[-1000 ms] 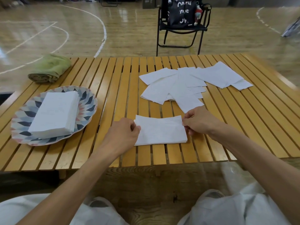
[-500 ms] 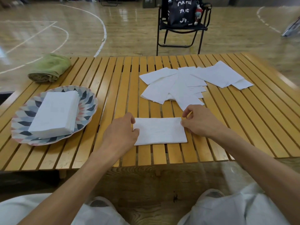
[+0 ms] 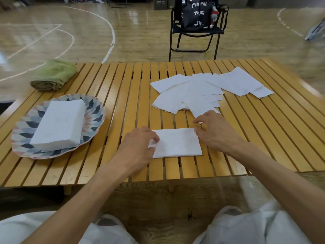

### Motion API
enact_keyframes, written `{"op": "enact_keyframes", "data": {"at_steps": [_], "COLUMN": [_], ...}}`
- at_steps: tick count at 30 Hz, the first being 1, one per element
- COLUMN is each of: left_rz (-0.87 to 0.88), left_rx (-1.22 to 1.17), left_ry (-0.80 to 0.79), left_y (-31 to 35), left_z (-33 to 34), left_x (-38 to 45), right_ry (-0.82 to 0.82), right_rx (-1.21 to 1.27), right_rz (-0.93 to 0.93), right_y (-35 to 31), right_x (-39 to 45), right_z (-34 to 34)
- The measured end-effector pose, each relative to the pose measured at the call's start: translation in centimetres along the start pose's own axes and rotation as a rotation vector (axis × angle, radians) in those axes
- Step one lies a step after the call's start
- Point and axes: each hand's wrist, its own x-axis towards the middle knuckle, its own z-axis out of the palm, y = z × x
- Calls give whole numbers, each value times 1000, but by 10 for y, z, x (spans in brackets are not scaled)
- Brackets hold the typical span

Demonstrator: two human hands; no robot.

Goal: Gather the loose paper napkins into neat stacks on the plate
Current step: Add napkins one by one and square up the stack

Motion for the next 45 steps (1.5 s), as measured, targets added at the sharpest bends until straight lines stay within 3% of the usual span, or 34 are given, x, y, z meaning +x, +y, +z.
{"op": "enact_keyframes", "data": {"at_steps": [5,8,12,19,32,40,45], "left_rz": [8,11,6,36,42,43,41], "left_rx": [-6,-6,0,15,11,11,6], "left_ry": [-5,-4,3,28,14,2,8], "left_y": [-1,-1,-1,3,1,1,0], "left_z": [0,0,1,3,1,-1,-2], "left_x": [0,-1,0,0,-2,-2,-2], "right_ry": [-180,-199,-81,297,82,227,316], "right_rx": [-178,-241,-229,35,-74,-154,-39], "right_rz": [22,39,53,35,-35,-84,-55], "right_y": [5,5,3,9,18,13,11], "right_x": [3,4,5,6,10,12,12], "right_z": [5,8,9,-2,12,15,14]}}
